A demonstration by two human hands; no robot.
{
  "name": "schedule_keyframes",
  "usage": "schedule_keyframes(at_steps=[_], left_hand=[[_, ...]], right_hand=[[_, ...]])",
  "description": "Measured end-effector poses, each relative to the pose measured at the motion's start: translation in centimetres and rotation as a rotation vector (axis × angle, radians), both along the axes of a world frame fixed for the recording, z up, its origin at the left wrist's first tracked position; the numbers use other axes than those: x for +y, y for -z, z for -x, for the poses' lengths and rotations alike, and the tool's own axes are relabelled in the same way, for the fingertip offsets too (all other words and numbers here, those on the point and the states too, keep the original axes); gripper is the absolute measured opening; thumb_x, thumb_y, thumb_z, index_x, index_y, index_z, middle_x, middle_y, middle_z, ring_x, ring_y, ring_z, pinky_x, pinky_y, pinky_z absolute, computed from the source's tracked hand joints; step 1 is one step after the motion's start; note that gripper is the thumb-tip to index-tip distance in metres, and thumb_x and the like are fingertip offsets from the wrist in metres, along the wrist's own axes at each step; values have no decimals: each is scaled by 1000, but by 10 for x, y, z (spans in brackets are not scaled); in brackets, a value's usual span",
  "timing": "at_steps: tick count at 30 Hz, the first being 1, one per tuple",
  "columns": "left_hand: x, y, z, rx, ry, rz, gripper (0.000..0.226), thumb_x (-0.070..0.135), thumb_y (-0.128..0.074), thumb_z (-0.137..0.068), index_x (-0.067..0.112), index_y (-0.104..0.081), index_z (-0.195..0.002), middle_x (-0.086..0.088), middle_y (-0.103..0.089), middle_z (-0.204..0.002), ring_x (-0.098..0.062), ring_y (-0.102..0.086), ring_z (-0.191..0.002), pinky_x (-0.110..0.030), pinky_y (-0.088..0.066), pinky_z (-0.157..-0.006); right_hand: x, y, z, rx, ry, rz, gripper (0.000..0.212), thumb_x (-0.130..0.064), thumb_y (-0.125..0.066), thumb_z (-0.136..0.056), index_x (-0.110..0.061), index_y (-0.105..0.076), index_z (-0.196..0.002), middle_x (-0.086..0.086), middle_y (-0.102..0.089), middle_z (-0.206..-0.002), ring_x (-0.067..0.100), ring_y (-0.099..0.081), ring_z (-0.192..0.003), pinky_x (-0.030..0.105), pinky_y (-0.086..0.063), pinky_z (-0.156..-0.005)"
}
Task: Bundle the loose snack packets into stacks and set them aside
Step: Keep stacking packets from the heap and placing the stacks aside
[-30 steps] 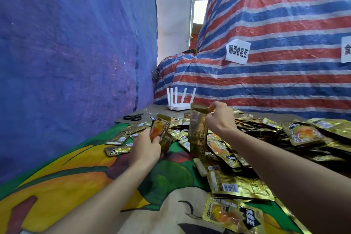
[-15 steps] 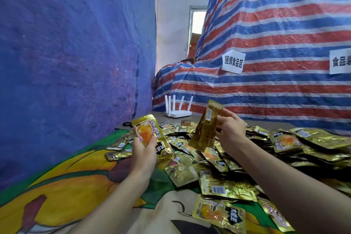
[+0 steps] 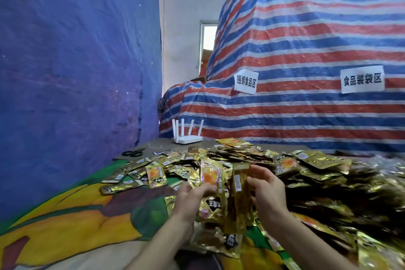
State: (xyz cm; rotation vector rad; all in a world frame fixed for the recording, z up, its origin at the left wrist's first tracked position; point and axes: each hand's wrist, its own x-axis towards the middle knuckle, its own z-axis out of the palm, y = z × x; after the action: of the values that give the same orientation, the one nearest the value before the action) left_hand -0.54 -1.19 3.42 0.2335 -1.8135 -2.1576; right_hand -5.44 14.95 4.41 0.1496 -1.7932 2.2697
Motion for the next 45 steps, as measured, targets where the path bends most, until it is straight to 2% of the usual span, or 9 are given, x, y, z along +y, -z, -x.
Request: schedule_keyframes(at_steps=[5,8,12,17,23,30,35,40,45], left_hand=[[28,15,-1,-84,165,-37,85,41,-72,-55,-4,-59,-126,-19,-63,-118,-27,-62,-98,-27,-45,-61],[22,21,4,-27,194,37,24,30,-67,-78,11,-80,-70,-6,-75,-74,-13,-70,-67,-17,-47,-47],[19,32,12,-22,141,54,33,14,-65,-85,10,-72,-53,-7,-66,-58,-12,-61,-47,-18,-44,-42],[22,34,9,-8,118,100,26,7,-67,-83,11,-78,-60,-7,-74,-69,-17,-68,-57,-21,-51,-50],[23,25,2,113,172,-74,31,48,-76,-81,17,-71,-78,-11,-68,-80,-27,-70,-66,-32,-55,-60],[39,29,-8,161,466,69,42,19,-77,-69,4,-70,-107,-27,-67,-91,-40,-69,-80,-42,-57,-68],[45,37,-8,187,466,174,19,4,-58,-62,16,-68,-73,-7,-55,-65,-21,-54,-60,-29,-41,-53],[44,37,2,381,285,280,41,4,-56,-63,3,-65,-103,-6,-67,-80,-17,-64,-74,-27,-48,-61],[47,42,6,353,387,247,58,-4,-65,-62,-1,-59,-120,-13,-72,-94,-19,-71,-87,-28,-55,-68]], right_hand=[[8,23,-15,17,28,-8,37,9,-48,-89,-16,-72,-104,11,-76,-92,28,-75,-85,43,-63,-68],[4,26,-17,69,28,-64,39,6,-45,-91,-20,-70,-107,13,-74,-101,30,-73,-93,44,-62,-77],[-5,33,-22,77,-68,-195,28,-3,-53,-93,-23,-65,-109,0,-71,-101,4,-70,-83,15,-53,-61],[-6,34,-18,-18,-124,-330,25,-6,-56,-94,-20,-62,-114,-1,-70,-100,8,-69,-87,21,-55,-67],[-3,27,-19,-164,-178,-4,34,4,-43,-95,-18,-65,-109,8,-78,-79,21,-76,-66,26,-54,-47],[-13,33,-21,-247,-219,145,39,0,-45,-85,-10,-73,-110,20,-75,-105,36,-69,-105,52,-54,-95],[-16,34,-21,-212,-305,237,45,3,-42,-67,0,-69,-104,20,-68,-94,36,-66,-93,50,-55,-90],[-16,33,-23,14,-264,82,44,0,-49,-59,-4,-61,-101,10,-65,-86,12,-66,-72,22,-53,-56],[-13,34,-25,196,-107,-183,30,0,-48,-66,-11,-63,-90,4,-63,-81,5,-61,-69,15,-47,-56]])
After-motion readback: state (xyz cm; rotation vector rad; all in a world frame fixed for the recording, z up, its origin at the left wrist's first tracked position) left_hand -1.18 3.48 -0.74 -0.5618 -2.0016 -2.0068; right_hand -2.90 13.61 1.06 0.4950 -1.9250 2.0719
